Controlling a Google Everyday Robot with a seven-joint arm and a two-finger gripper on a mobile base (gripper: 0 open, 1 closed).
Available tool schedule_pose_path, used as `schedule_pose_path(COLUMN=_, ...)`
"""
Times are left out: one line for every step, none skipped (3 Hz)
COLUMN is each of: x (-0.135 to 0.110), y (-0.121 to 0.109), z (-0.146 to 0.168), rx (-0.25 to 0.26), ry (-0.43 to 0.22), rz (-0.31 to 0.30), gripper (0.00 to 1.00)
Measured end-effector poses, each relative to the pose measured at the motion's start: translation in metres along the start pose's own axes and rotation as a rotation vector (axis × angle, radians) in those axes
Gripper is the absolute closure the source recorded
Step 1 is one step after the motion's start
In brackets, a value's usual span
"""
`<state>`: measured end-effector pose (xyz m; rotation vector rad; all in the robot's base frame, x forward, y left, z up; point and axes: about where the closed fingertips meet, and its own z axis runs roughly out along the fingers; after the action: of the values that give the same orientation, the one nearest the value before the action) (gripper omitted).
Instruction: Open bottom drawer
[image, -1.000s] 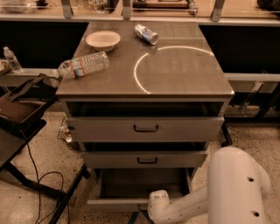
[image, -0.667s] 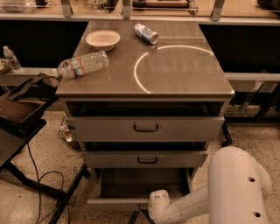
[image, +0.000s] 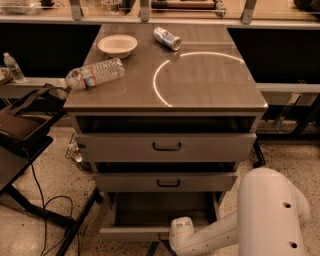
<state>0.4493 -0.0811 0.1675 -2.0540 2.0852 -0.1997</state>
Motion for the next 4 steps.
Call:
schedule_pose_path(x=-0.0002, y=0.0, z=0.0, rx=0.0, ry=0.0, rz=0.0, gripper=1.0)
schedule_pose_path(x=-0.0004, y=0.0, z=-0.0001, rx=0.0, ry=0.0, rz=0.0, gripper=0.97)
schedule_pose_path(x=-0.0007, y=0.0, z=-0.0001, rx=0.0, ry=0.0, rz=0.0, gripper=0.74)
schedule_pose_path(x=-0.0011, y=0.0001, z=0.0, rx=0.0, ry=0.0, rz=0.0, gripper=0.51)
